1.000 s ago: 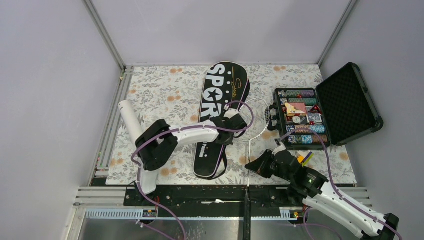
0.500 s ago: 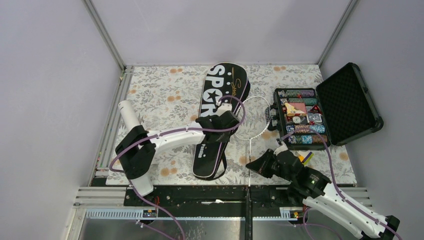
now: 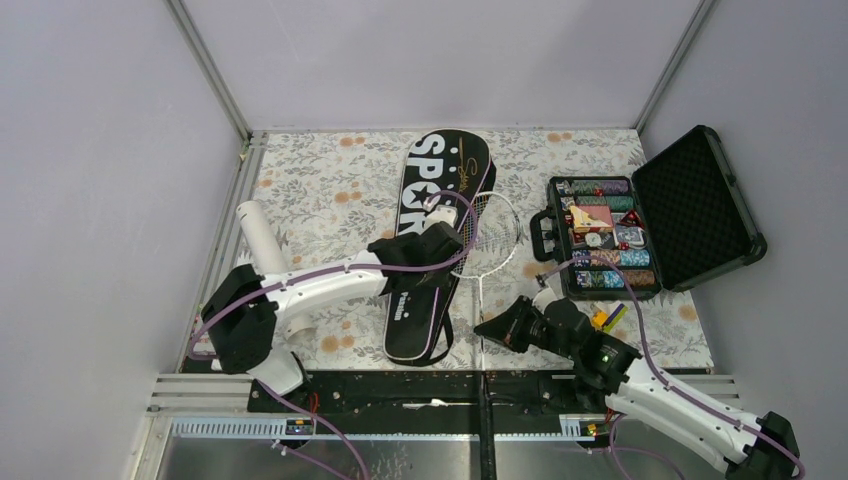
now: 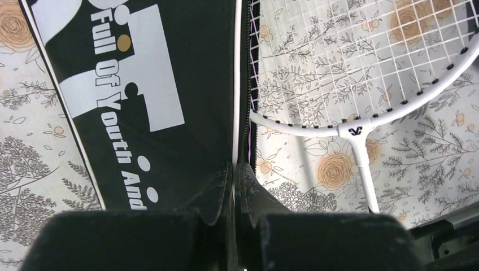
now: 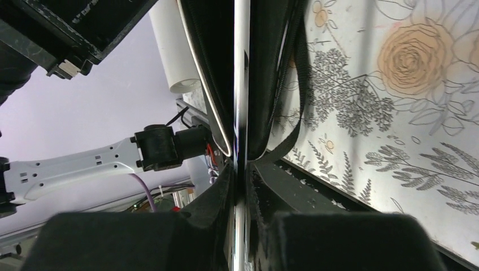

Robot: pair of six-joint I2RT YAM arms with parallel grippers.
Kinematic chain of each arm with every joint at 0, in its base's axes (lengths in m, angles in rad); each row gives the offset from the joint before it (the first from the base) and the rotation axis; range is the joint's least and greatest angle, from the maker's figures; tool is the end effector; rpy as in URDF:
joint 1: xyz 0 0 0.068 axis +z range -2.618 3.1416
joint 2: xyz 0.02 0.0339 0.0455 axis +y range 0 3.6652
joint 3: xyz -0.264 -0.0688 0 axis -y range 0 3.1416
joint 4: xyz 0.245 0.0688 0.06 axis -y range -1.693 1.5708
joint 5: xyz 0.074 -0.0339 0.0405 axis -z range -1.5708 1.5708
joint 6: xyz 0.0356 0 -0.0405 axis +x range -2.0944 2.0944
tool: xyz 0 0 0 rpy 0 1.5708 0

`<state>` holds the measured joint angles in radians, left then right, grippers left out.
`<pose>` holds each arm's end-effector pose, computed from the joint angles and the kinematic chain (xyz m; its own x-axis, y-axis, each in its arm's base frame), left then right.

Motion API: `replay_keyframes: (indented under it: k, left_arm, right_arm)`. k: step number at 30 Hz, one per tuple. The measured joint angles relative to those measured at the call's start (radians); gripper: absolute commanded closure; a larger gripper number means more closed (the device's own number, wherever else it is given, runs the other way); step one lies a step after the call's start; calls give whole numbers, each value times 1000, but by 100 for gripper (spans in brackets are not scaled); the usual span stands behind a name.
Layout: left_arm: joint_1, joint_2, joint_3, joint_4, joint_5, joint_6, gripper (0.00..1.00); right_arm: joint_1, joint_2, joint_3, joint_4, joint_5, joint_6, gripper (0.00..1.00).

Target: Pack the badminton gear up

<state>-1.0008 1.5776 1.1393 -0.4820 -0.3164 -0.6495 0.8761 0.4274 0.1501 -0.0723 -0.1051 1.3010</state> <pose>0.1898 -0.2756 0.2420 -0.7644 0.1275 -0.6320 0.2965 0.9399 -0.1691 0.0833 0.1058 0.1761 -0.8556 0.4705 -0.2158 -0.0091 0.4031 0.9151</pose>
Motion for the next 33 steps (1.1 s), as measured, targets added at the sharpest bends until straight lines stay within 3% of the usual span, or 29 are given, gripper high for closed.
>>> replay_keyframes:
  k: [13, 24, 33]
  left_arm:
    - [0, -95, -100, 64, 71, 103, 100]
    - [2, -195, -197, 147, 143, 82, 100]
    - [2, -270, -252, 169, 193, 23, 100]
  right_arm:
    - [-21, 220, 0, 233, -60, -25, 100]
    - [-193, 620, 62, 545, -156, -74, 100]
    - [-271, 961, 254, 761, -285, -90, 100]
